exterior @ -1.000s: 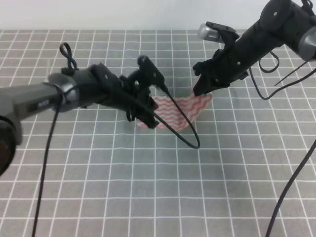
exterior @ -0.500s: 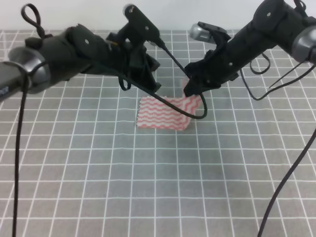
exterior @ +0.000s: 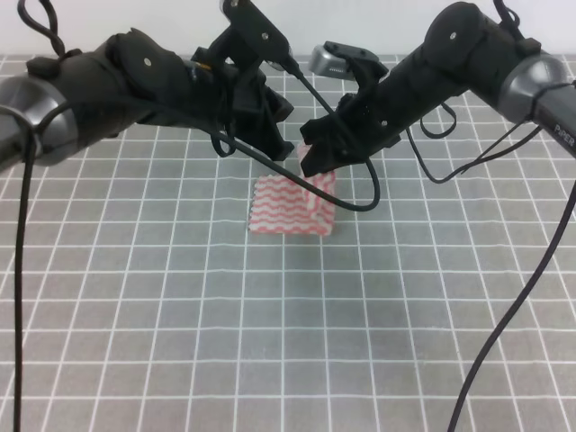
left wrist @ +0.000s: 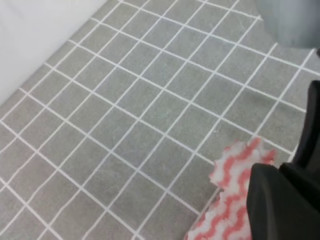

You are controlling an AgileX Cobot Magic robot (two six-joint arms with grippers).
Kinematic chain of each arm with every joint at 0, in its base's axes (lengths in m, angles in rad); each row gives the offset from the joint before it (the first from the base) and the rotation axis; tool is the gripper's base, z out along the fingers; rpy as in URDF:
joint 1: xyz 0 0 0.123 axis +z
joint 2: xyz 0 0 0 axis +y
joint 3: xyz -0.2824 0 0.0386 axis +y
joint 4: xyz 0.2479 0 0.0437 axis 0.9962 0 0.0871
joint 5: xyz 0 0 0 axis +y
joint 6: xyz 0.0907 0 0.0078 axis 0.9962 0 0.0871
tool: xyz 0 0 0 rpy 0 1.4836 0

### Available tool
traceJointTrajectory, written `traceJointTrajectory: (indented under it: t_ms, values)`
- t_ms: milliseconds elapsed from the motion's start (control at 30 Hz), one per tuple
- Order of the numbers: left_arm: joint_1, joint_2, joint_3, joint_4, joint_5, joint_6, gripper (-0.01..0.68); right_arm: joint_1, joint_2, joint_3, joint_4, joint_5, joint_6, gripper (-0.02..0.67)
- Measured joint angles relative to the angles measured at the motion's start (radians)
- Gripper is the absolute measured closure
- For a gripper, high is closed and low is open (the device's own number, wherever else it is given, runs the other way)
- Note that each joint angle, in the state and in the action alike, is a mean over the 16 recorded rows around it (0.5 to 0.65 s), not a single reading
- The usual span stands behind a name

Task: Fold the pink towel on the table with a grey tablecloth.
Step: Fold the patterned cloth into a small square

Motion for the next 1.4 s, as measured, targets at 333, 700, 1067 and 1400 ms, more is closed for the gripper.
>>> traceJointTrajectory:
  t_ms: [333,700,1067,1400]
  values:
    - [0.000,-0.001,0.000,-0.001,0.013,-0.005,0.667,0.021,0.013,0.000,0.003,-0.041,0.000,0.658]
    - [0.001,0.001,0.000,0.001,0.013,-0.005,0.667,0.033,0.046,0.000,0.022,-0.050,0.000,0.657]
    - [0.009,0.001,0.000,0.001,0.014,-0.005,0.667,0.034,0.066,0.000,0.056,-0.065,-0.001,0.622]
    - [0.023,0.000,0.000,0.001,0.015,-0.008,0.667,0.034,0.076,0.000,0.151,-0.072,-0.053,0.492]
